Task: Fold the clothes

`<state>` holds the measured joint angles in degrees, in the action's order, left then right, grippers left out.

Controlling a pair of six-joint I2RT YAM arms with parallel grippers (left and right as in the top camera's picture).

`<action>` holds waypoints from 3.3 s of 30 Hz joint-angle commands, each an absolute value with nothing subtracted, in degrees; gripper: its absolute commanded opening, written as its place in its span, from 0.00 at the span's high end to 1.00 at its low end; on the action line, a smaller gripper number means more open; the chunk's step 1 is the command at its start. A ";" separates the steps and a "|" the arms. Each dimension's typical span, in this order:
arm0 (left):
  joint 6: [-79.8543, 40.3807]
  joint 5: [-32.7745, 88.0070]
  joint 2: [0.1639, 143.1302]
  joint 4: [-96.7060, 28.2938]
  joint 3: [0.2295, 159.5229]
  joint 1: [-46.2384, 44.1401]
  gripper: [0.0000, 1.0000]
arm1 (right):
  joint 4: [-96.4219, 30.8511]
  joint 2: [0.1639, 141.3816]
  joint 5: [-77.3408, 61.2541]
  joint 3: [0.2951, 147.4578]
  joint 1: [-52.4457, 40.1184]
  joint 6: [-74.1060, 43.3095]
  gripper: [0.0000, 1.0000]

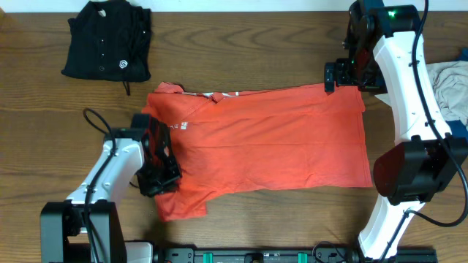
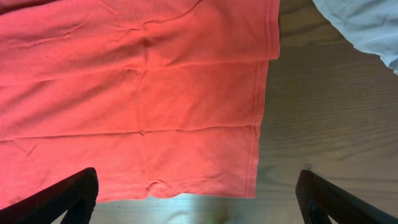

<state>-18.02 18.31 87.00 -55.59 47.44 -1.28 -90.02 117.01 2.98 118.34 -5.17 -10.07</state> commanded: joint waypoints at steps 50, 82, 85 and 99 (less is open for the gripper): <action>-23.88 1.48 86.35 -74.11 61.65 -1.21 0.94 | -97.32 96.68 16.05 115.04 -6.66 -29.52 0.01; -23.68 3.86 86.35 -71.26 61.65 -1.21 0.94 | -70.32 70.28 -6.26 48.84 -6.17 -48.14 0.01; -23.68 3.86 86.35 -70.87 61.65 -1.21 0.94 | -68.71 70.28 -6.26 46.30 -6.17 -50.89 0.01; -23.70 3.90 86.35 -70.81 61.65 -1.21 0.94 | -55.53 70.30 -8.88 32.80 -6.17 -62.17 0.01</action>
